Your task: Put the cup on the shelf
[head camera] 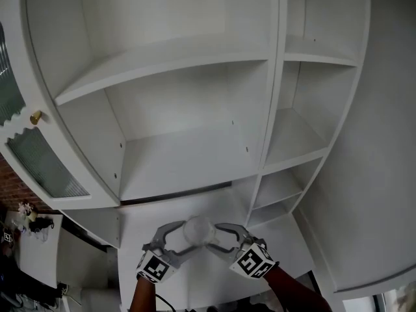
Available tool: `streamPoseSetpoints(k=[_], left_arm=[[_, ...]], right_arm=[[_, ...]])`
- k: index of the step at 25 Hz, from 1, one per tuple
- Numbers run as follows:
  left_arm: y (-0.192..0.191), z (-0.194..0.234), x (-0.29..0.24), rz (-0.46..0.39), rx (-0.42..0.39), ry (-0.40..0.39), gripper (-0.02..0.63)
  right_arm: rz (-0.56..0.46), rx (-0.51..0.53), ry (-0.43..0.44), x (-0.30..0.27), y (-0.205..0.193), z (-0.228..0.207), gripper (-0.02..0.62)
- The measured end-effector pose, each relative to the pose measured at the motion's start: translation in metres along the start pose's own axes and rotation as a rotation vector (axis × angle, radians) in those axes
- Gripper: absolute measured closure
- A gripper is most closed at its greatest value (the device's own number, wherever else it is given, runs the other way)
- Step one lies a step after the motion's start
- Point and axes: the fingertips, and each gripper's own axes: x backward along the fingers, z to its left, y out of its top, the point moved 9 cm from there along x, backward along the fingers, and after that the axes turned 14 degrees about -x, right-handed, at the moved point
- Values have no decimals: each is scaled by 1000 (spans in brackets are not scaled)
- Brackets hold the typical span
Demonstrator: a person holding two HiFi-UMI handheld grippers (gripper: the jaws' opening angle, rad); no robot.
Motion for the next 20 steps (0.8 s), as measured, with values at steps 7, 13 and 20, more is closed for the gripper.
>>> streamPoseSetpoints(k=[7,13,20], left_arm=[[31,20,15,-24,-51,49,253],[47,35,25,-33,-82,83,250],[73,55,36,-31,-133,123,245]], right_arm=[[-27,35,-19,10,39,5,345],[-59,50,-22,14,64,6,345],[-95,72,-30,18,93,6,345]])
